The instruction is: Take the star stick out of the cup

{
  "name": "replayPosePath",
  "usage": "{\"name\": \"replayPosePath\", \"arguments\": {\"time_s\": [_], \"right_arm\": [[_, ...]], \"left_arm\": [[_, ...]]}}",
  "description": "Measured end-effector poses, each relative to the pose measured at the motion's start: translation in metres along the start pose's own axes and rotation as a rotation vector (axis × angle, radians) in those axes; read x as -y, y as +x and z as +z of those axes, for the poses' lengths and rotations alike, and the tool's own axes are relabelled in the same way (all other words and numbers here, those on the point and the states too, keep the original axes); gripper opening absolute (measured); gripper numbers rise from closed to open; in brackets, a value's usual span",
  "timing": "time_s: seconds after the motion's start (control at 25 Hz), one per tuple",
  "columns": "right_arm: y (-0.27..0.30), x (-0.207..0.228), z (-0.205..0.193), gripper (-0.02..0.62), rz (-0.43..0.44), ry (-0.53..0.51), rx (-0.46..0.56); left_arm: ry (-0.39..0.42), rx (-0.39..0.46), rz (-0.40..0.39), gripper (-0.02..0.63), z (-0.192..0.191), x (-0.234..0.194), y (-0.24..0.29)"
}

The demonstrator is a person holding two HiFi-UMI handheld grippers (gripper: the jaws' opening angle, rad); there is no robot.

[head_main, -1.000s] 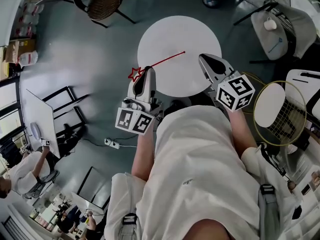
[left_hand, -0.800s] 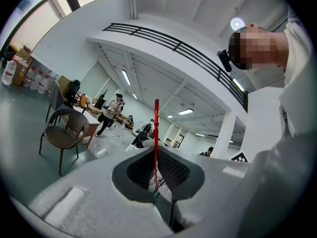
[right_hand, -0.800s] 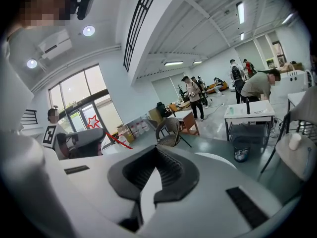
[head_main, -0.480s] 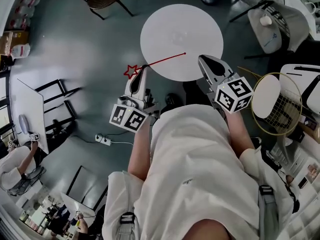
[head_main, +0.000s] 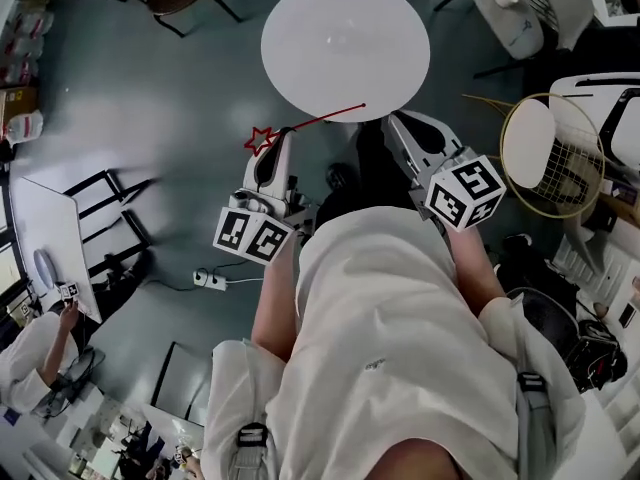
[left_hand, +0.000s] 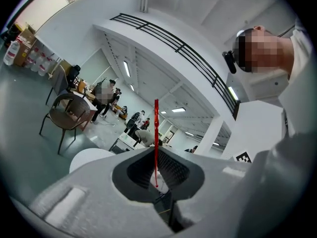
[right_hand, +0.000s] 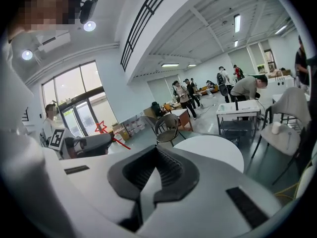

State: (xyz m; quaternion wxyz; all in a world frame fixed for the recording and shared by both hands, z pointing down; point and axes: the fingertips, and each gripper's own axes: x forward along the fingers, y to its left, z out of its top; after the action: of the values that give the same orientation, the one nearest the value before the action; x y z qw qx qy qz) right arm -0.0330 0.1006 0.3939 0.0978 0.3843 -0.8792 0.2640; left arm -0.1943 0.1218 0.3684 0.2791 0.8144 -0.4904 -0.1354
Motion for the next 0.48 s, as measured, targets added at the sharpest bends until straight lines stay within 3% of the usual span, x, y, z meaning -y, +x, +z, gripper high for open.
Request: {"name": "replayPosePath", "arguments": {"time_s": [0.2,0.36,0.48], "right_arm": [[-0.035,0.001,-0.026,0.008,-0.044,0.048,0.007],[-0.047,-0.006,-0.033,0.008,-0.065,0.018,0.014],[-0.049,-0.013,-0.026,0.008,-0.055,-0.019,0.024]], "left_arm": [[0.064,-0.069,-0.051,0.021,-0.024,0.023,-0.002],[-0.021,-0.052,-0.087,0.021,-0.027,0.032,-0.012],[-0.036,-0.046,-0.086,0.021,-0.027,0.034,-0.017]]}}
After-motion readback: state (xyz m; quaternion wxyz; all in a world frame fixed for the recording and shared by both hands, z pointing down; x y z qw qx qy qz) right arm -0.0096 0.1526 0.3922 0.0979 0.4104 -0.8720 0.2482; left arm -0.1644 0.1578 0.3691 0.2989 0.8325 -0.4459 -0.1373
